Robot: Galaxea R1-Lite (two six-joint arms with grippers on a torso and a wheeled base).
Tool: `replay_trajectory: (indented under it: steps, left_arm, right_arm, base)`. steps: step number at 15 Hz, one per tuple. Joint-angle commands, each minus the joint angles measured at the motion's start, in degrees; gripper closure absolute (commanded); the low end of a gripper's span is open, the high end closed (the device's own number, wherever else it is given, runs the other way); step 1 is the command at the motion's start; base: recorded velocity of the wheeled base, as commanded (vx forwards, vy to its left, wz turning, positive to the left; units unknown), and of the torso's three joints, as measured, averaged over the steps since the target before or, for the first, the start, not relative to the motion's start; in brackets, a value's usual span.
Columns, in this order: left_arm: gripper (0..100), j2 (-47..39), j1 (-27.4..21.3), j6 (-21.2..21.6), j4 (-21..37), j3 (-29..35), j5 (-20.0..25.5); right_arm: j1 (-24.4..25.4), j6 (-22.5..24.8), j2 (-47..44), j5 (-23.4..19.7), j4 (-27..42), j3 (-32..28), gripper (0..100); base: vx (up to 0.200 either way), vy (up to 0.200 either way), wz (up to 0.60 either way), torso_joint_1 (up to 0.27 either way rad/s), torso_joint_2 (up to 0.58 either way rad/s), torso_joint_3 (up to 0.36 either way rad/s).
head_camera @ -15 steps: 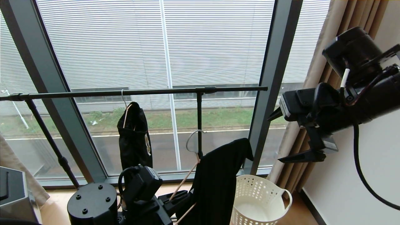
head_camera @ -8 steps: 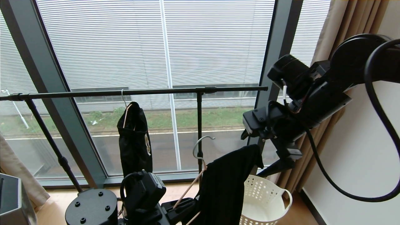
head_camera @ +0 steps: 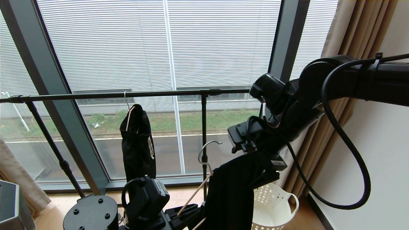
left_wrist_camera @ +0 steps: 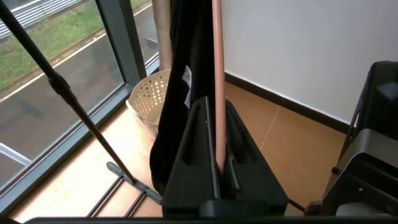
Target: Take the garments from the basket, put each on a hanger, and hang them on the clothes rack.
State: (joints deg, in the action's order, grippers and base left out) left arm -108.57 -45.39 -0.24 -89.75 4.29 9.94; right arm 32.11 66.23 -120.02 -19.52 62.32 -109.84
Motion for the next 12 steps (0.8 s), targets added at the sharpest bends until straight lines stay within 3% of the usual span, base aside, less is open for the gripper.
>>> replay_trajectory:
  steps: [1,11,12]
  left_arm:
    - [100,0.0,-0.2,0.3,-0.3,-0.4,0.0]
    - [100,-0.1,-0.7,1.0,-0.3,-1.4,0.0]
    - [100,-0.1,-0.7,1.0,-0.3,-1.3,0.0]
  right_arm:
    - [0.1,-0.1,-1.5,-0.1,0.0,-0.5,0]
    - [0.0,-0.6,-4.2,-0.2,0.3,-2.2,0]
    - [-0.2,-0.6,-4.0,-1.8,0.5,-2.1,0]
  base:
    - [0.0,0.0,0.0,0.0,0.0,0.0]
    - [0.0,0.0,0.0,0.0,0.0,0.0]
    - [0.0,0.0,0.0,0.0,0.0,0.0]
